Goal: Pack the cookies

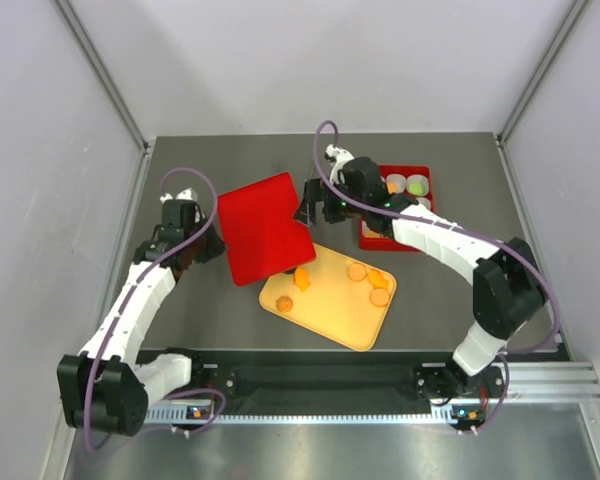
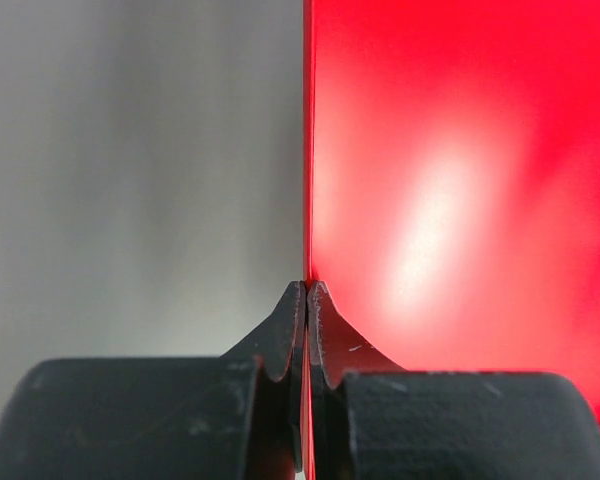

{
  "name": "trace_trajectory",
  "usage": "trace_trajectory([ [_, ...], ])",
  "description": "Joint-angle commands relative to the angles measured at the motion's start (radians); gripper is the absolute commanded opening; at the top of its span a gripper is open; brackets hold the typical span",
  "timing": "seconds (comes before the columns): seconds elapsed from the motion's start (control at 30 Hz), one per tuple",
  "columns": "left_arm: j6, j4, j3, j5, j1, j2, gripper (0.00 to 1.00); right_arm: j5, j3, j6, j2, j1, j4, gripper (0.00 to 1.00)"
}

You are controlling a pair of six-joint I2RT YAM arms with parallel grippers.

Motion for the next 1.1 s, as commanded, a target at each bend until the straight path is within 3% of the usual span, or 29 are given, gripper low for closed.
trace_trajectory([
  [0.0,0.001,0.072,0.059,0.055,-0.05,-0.032,0.0,-0.067,0.094,0.038,0.045,0.01,0.071,1.0],
  [0.33,0.001,0.125,0.069,0.013,-0.176,-0.042,0.0,-0.179,0.136,0.117,0.099,-0.057,0.079,0.96],
  [0.43,0.013,0.166,0.068,0.003,-0.196,-0.029,0.0,-0.184,0.116,0.133,0.079,-0.063,0.08,0.8],
  [0.5,0.022,0.197,0.071,-0.01,-0.216,-0.022,0.0,-0.187,0.104,0.151,0.062,-0.073,0.08,0.66],
  [0.53,0.035,0.204,0.079,-0.019,-0.224,-0.016,0.0,-0.19,0.094,0.156,0.056,-0.08,0.082,0.55],
  [0.6,0.05,0.24,0.086,-0.04,-0.248,-0.012,0.09,-0.201,0.088,0.176,0.042,-0.097,0.079,0.37],
  [0.63,0.064,0.252,0.089,-0.048,-0.254,-0.011,0.13,-0.207,0.087,0.188,0.037,-0.103,0.079,0.2],
  [0.73,0.105,0.278,0.123,-0.068,-0.265,0.014,0.3,-0.238,0.097,0.229,0.03,-0.119,0.062,0.0],
  [0.77,0.117,0.281,0.135,-0.073,-0.267,0.026,0.37,-0.244,0.103,0.24,0.025,-0.123,0.054,0.0],
  [0.8,0.131,0.283,0.161,-0.077,-0.271,0.032,0.52,-0.244,0.107,0.243,0.02,-0.128,0.045,0.0],
  [0.9,0.193,0.301,0.2,-0.148,-0.3,0.021,0.73,-0.254,0.129,0.269,0.005,-0.177,0.011,0.0],
  [1.03,0.295,0.359,0.185,-0.221,-0.417,-0.029,0.79,-0.308,0.175,0.352,-0.003,-0.247,-0.016,0.0],
  [1.07,0.318,0.375,0.177,-0.258,-0.499,-0.044,0.8,-0.316,0.189,0.366,-0.003,-0.263,-0.034,0.0],
])
